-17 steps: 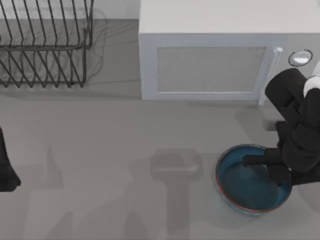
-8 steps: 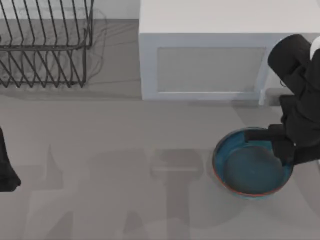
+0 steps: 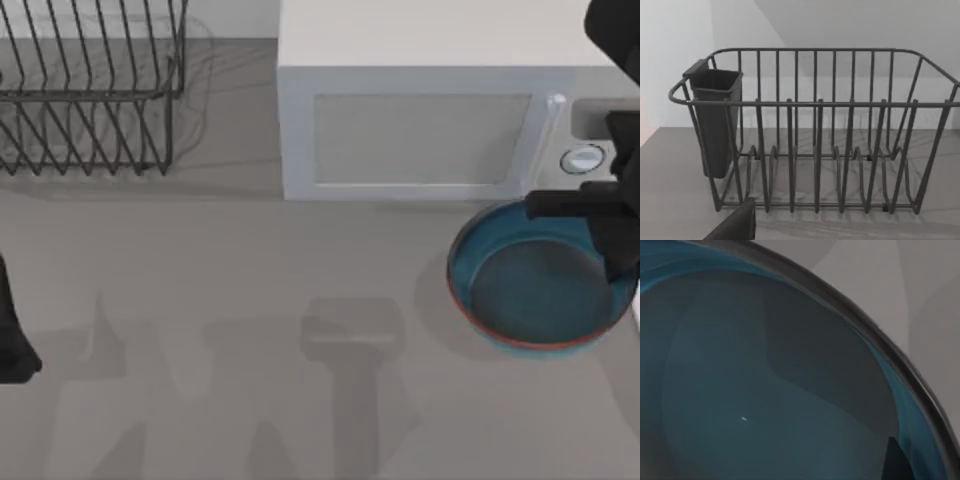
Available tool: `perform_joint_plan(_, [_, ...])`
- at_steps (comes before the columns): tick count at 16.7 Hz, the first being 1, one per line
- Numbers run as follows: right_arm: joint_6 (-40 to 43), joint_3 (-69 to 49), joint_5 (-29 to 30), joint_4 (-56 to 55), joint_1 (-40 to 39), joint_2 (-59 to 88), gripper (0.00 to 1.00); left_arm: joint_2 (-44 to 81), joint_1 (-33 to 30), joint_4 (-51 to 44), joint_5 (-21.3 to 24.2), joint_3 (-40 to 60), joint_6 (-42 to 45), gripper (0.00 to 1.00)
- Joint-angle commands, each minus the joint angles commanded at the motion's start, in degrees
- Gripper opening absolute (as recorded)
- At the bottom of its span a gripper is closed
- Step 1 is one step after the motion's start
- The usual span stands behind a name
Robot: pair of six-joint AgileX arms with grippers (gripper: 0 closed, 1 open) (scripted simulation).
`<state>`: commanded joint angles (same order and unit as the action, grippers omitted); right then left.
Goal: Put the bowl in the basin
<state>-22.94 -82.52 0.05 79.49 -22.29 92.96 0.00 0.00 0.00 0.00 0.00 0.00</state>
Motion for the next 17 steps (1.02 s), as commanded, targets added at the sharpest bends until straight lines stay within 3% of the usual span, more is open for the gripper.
perform_joint_plan(8, [0.8,2.5,-0.5,-3.6,3.2,0.2,0.00,0.0,0.0,0.0,0.0,0.0,0.0,1.00])
perform_joint_plan(12, [3.6,10.5,-2.3,-16.6,15.5,0.4,0.00,0.0,0.0,0.0,0.0,0.0,0.0,1.00])
perform_joint_plan(17, [9.0,24.5,-6.5,-45.8,35.1,0.2,0.00,0.0,0.0,0.0,0.0,0.0,0.0,1.00])
